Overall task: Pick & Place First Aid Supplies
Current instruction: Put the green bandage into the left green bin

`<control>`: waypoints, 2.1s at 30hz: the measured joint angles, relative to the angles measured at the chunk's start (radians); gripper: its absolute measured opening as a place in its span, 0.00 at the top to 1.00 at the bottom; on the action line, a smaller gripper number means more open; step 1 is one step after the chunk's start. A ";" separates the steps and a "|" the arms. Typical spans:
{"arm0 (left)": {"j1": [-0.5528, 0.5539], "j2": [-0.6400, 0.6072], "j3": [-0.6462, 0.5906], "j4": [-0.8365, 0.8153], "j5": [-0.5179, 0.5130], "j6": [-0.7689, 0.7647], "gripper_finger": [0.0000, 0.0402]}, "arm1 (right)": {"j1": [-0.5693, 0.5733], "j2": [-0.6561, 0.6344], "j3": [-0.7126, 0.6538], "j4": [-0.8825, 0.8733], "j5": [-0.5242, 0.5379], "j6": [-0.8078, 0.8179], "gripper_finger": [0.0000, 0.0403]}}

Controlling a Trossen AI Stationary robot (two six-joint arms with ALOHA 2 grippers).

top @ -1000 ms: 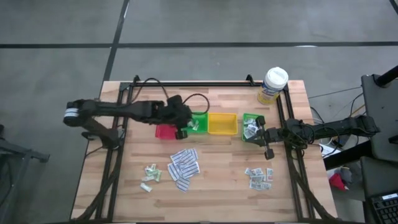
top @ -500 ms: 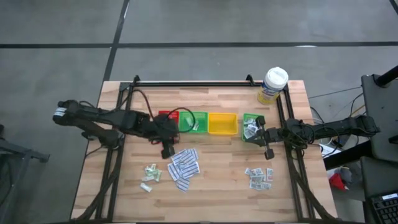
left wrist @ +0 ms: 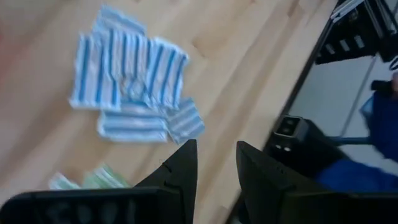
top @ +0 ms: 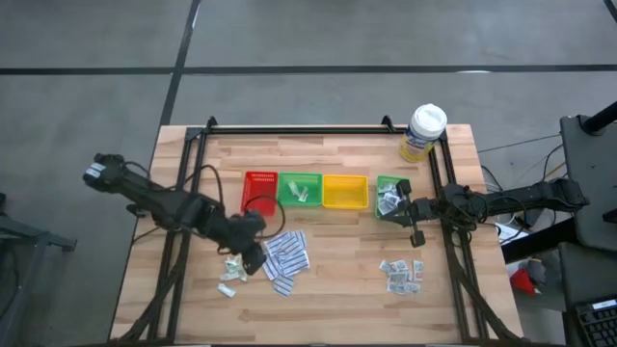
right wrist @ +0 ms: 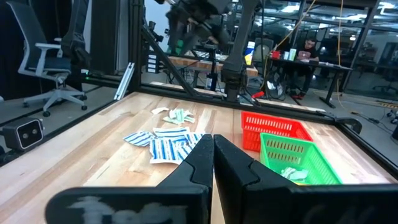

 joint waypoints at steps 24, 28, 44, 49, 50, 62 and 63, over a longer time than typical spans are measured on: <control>-0.339 0.001 -0.184 0.005 0.014 -0.878 0.74 | 0.000 0.000 0.000 0.000 0.000 0.000 0.98; -0.366 0.001 -0.215 0.005 0.013 -0.946 0.74 | 0.000 0.000 0.000 0.000 0.000 0.000 0.98; -0.392 0.001 -0.369 0.039 0.126 -1.001 0.74 | 0.000 0.000 0.000 0.000 0.000 0.000 0.98; -0.410 0.001 -0.407 0.080 0.129 -1.014 0.74 | 0.000 0.000 0.000 0.000 0.000 0.000 0.98; -0.413 0.001 -0.415 0.099 0.129 -1.013 0.74 | 0.000 0.000 0.000 0.000 0.000 0.000 0.98; -0.425 0.139 -0.421 0.175 0.128 -0.948 0.74 | 0.000 0.000 0.000 0.000 0.000 0.000 0.98; -0.425 0.148 -0.419 0.176 0.128 -0.944 0.74 | 0.000 0.000 0.000 0.000 0.000 0.003 0.98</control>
